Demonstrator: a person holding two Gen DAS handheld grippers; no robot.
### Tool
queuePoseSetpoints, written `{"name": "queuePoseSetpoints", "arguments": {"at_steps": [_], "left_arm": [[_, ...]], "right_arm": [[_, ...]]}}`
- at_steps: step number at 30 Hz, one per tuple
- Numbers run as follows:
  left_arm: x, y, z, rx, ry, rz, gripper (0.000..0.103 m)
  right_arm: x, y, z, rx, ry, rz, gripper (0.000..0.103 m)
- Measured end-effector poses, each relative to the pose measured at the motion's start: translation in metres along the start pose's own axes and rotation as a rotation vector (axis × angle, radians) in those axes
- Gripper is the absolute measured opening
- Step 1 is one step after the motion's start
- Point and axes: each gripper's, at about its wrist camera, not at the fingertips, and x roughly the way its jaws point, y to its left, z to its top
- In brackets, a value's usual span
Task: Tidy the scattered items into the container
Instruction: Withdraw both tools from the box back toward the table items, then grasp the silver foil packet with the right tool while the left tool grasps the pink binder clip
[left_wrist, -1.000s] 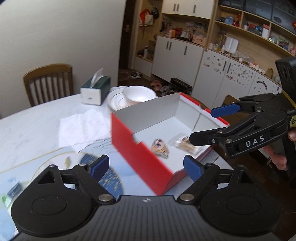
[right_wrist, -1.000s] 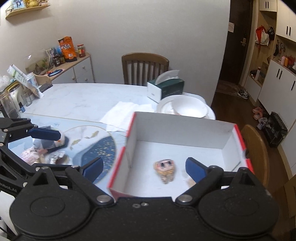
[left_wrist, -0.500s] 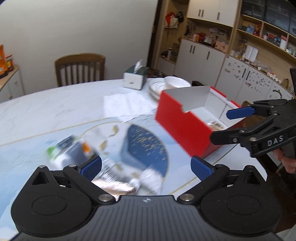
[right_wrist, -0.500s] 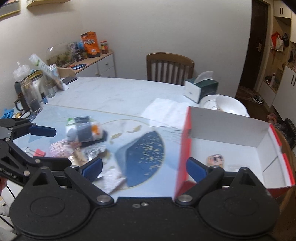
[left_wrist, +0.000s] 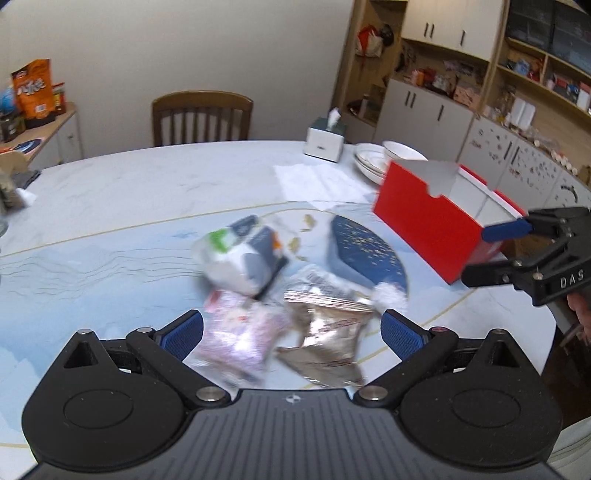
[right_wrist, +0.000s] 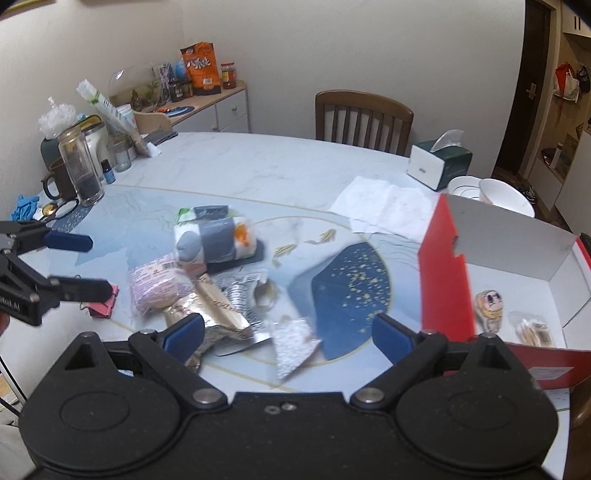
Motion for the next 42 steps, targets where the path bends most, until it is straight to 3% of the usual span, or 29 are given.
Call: {"name": "queuePoseSetpoints", "arguments": {"at_steps": [14,20,28,34,42], "left_arm": [[0.012,0.07,-0.039,0.111,0.088,-0.02,0.103],[0.027,0.082,-0.056,0.181,0.126,-0.026,0.103],[0.036,0.091,-0.064,0.187,0.115,-0.037,0.101],[0.039,0.091,-0.067,0.18,0.109,-0.03,0.094],[0.04,0.089,-0.069,0.185,0.091,-0.004,0.079]], "right_arm": [[0.037,0.052,0.001,-0.067,0.057,0.036,0.097],[0.059,0.064,-0.003,-0.084,0.096,0.027,0.097],[0.084,0.075,-0.005,-0.102,0.12,0.02,0.095],[0.096,0.087,-0.006,-0.165,0.127,0.019,0.095],[0.109,0.096,-0.006,-0.221,0.145,0.022,0.085]]}}
